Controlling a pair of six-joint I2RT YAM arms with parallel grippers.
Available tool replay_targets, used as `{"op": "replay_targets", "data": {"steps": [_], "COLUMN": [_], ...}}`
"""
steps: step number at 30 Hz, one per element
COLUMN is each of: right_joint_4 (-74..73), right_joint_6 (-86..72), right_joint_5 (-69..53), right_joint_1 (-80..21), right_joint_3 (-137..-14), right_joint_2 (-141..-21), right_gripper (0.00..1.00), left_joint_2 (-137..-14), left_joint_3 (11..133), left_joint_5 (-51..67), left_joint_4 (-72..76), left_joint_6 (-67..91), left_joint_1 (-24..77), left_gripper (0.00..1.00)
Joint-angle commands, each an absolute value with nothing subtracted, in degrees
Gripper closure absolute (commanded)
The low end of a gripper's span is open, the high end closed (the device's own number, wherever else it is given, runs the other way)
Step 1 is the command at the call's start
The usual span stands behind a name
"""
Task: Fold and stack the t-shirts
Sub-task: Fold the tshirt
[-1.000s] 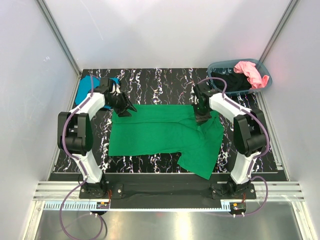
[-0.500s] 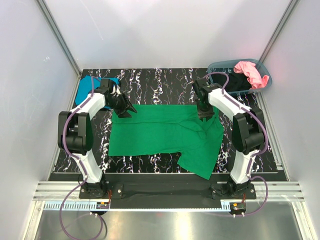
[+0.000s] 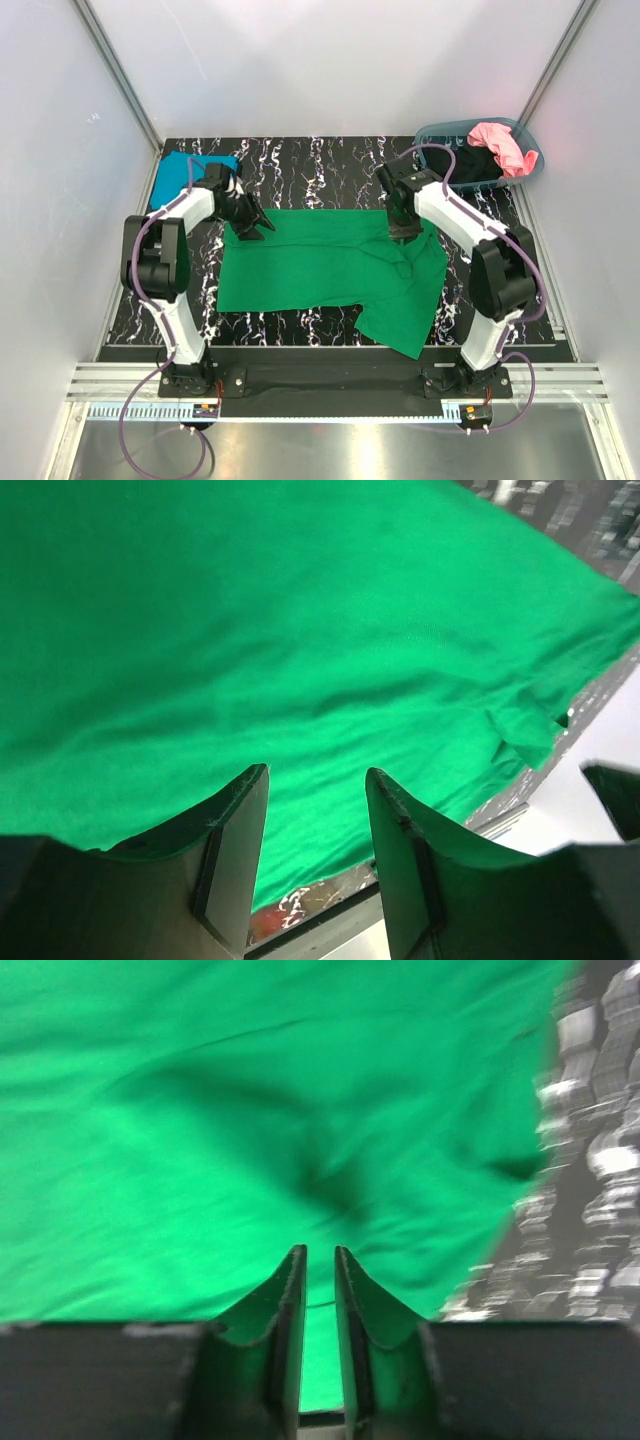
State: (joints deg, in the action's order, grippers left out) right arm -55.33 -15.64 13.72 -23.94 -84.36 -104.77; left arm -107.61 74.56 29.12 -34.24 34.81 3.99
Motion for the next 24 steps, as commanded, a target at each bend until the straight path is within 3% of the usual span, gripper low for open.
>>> {"op": "replay_targets", "data": {"steps": [1, 6, 12, 24], "right_joint_4": [-54.41, -43.09, -37.89, -42.37], "right_joint_6": [-26.84, -37.34, -40.51, -45.44], "right_joint_5": [4.78, 0.18, 1.49, 13.62], "right_joint_1": [-25.75, -25.75, -25.84, -26.10], "right_joint_3": [-80.97, -69.27, -66.98, -70.31], "right_joint_2": [-100.11, -95.89, -96.86, -101.43], "right_gripper": [0.75, 0.62, 0.51, 0.48], "left_joint_2": [-109.77, -110.65, -111.53, -113.03], "left_joint_3": [76.20, 77.78, 78.84, 81.03], "left_joint_5": [29.36, 29.09, 29.27, 29.62], "left_joint_4": [-32.43, -33.05, -33.66, -33.93], "left_joint_6": [35.07, 35.16, 34.98, 35.51], "left_joint_1": [3.34, 2.99, 2.99, 2.99], "left_gripper": [0.51, 0.51, 0.51, 0.51]}}
